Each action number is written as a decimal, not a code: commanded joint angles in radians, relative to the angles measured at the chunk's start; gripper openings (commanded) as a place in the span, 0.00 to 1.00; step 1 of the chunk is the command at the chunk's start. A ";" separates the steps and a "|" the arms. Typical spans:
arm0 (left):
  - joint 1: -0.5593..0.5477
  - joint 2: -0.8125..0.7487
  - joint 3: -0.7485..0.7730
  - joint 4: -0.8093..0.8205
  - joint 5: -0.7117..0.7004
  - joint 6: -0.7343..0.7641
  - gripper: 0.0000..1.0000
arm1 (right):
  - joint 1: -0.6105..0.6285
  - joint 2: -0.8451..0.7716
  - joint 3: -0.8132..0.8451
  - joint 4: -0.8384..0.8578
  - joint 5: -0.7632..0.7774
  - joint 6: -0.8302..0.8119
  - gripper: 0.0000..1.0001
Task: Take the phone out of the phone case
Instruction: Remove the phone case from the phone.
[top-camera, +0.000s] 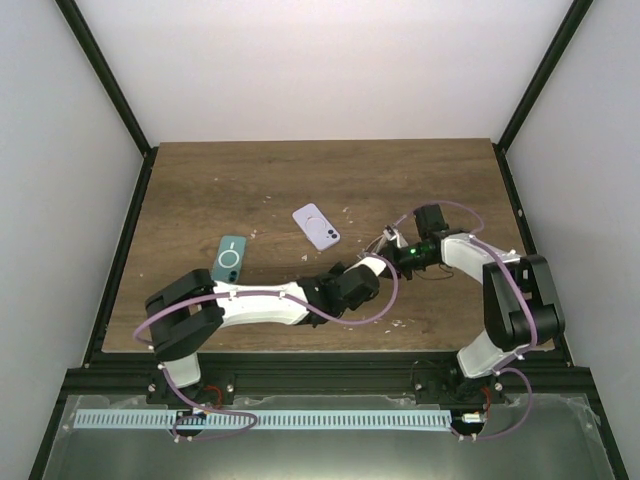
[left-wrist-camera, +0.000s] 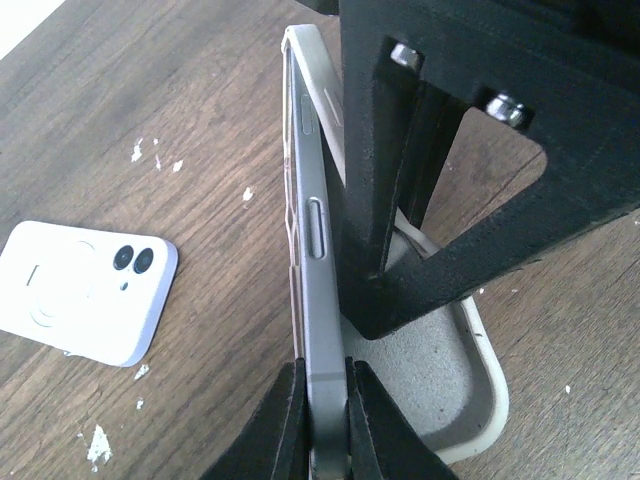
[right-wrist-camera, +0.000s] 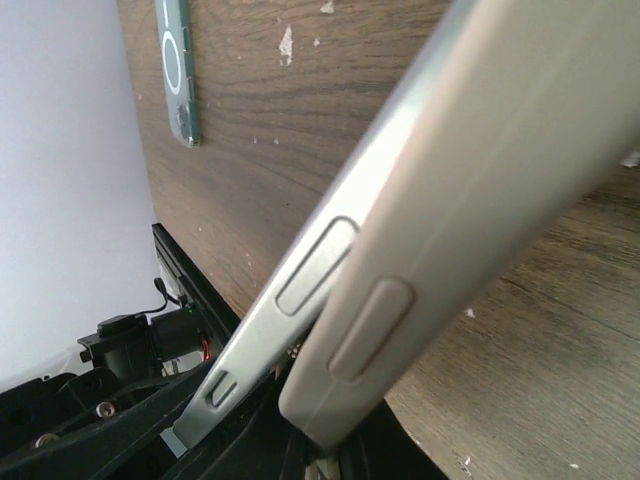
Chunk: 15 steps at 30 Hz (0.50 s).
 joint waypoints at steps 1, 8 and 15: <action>0.021 -0.078 -0.039 -0.077 -0.058 -0.046 0.00 | -0.034 -0.045 -0.003 0.057 0.147 -0.059 0.01; 0.021 -0.098 -0.053 -0.077 -0.058 -0.068 0.00 | -0.032 -0.070 -0.004 0.056 0.183 -0.067 0.01; 0.019 -0.117 -0.067 -0.075 -0.053 -0.084 0.00 | -0.032 -0.098 -0.014 0.064 0.181 -0.060 0.01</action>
